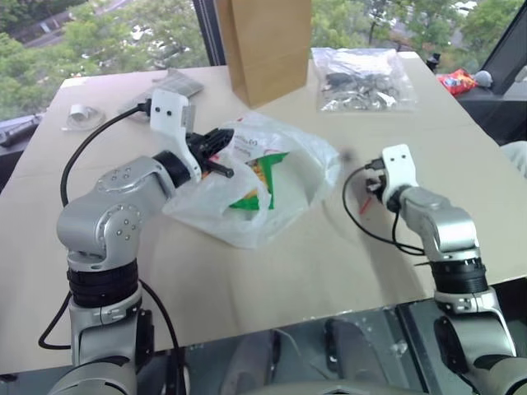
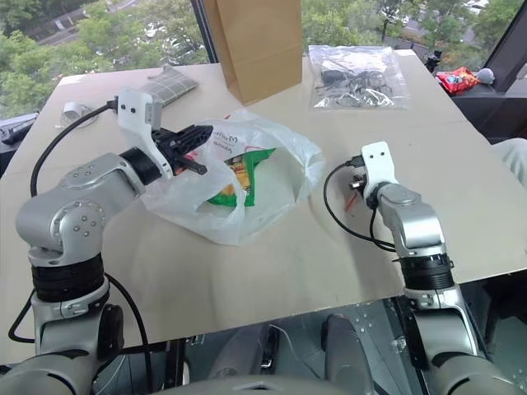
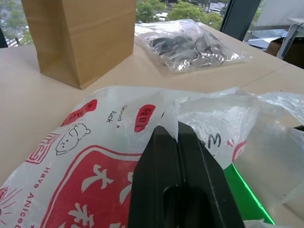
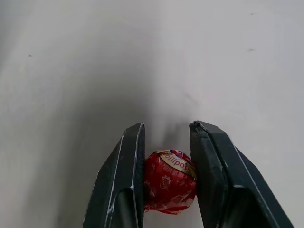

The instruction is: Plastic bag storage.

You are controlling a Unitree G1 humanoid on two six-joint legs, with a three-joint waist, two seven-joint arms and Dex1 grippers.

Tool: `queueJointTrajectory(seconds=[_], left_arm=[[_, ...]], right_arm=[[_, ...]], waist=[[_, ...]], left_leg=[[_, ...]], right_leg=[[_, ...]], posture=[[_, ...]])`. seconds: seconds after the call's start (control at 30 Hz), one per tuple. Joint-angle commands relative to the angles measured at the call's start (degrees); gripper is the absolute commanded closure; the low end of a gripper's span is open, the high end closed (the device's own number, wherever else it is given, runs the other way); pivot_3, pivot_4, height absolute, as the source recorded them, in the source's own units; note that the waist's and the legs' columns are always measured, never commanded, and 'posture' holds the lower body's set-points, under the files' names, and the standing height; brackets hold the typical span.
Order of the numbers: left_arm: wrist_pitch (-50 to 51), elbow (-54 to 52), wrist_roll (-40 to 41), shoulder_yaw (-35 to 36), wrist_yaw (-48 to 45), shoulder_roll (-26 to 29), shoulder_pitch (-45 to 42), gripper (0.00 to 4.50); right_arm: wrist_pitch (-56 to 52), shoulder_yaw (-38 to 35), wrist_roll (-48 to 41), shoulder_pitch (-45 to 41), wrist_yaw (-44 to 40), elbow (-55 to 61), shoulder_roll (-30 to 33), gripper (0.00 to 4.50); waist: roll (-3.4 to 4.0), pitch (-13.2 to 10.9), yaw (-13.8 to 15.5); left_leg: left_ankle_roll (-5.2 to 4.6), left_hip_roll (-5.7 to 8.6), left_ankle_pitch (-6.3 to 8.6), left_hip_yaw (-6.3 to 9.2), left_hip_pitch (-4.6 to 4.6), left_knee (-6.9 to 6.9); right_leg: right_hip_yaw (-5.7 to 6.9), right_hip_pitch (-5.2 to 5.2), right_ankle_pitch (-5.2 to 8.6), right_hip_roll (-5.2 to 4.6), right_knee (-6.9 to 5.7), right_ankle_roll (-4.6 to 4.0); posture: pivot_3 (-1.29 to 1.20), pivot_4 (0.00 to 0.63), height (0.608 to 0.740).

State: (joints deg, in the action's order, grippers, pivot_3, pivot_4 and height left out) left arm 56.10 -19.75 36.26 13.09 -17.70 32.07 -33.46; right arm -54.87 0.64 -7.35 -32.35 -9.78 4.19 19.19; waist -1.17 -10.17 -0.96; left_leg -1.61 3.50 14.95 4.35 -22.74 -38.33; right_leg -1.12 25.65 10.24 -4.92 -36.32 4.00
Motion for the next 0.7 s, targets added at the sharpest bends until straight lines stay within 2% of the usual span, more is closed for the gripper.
queueJointTrajectory(seconds=[0.03, 0.2, 0.33, 0.43, 0.57, 0.67, 0.7], left_arm=[[-0.38, -2.59, 0.58, 1.48, 0.28, 0.1, -0.18, 4.5], [-0.6, -2.17, 0.53, 1.12, 0.37, -0.3, -0.61, 4.5], [-0.56, -1.85, 0.61, 1.19, 0.23, -0.25, -0.91, 4.5], [-0.33, -2.09, 0.84, 1.15, 0.05, -0.13, -1.02, 4.5], [0.07, -2.35, 1.14, 1.42, -0.28, 0.53, -1.45, 4.5], [0.64, -2.89, 1.96, 2.18, -0.63, 1.32, -1.66, 4.5], [0.94, -3.58, 2.81, 2.68, -0.89, 1.61, -1.51, 4.5]], right_arm=[[-1.65, -0.93, -0.38, 0.76, -0.68, 5.31, 0.72, 3.36], [-2.22, -2.3, -2.2, 1.42, -2.06, 11.64, 0.13, 3.36], [-11.21, -8.35, -16.25, -1.1, -8.57, 21.35, -4.75, 3.36], [-17.35, -9.48, -25.08, -4.25, -11.71, 26.02, -8.03, 3.36], [-19.64, -7.97, -29.82, -8.5, -12.12, 25.61, -11.25, 3.36], [-18.78, -6.44, -29.63, -11.52, -10.62, 20.99, -13.34, 3.36], [-17.19, -3.7, -28.25, -12.17, -11.09, 18.98, -13.0, 3.36]], waist=[[0.0, 0.0, -0.11], [0.0, 0.0, -0.02], [0.0, 0.0, -0.08], [0.01, 0.0, -0.16], [0.01, 0.0, -0.1], [0.01, 0.0, -0.06], [0.01, 0.0, -0.03]], left_leg=[[0.0, -0.01, 0.0, -0.01, 0.01, 0.0], [0.0, -0.01, 0.0, 0.0, 0.01, 0.0], [0.0, -0.03, 0.0, 0.02, 0.01, 0.0], [-0.01, -0.07, 0.0, 0.03, 0.01, 0.0], [-0.01, -0.05, 0.01, 0.07, 0.02, -0.02], [0.0, -0.03, 0.0, 0.09, 0.02, -0.02], [0.0, -0.02, 0.0, 0.08, 0.02, -0.02]], right_leg=[[-0.01, 0.0, 0.0, 0.0, 0.0, 0.0], [0.0, 0.0, 0.0, 0.01, -0.01, 0.0], [0.01, 0.0, 0.0, 0.03, -0.01, 0.0], [0.01, 0.01, 0.0, 0.04, -0.03, 0.0], [0.04, -0.01, 0.0, 0.03, -0.04, 0.0], [0.06, -0.01, 0.0, 0.02, -0.05, -0.01], [0.06, -0.01, 0.0, 0.01, -0.06, -0.01]], posture=[[0.0, 0.15, 0.74], [0.0, 0.15, 0.74], [0.0, 0.15, 0.74], [0.0, 0.15, 0.74], [0.0, 0.15, 0.74], [0.0, 0.15, 0.74], [0.0, 0.15, 0.74]])
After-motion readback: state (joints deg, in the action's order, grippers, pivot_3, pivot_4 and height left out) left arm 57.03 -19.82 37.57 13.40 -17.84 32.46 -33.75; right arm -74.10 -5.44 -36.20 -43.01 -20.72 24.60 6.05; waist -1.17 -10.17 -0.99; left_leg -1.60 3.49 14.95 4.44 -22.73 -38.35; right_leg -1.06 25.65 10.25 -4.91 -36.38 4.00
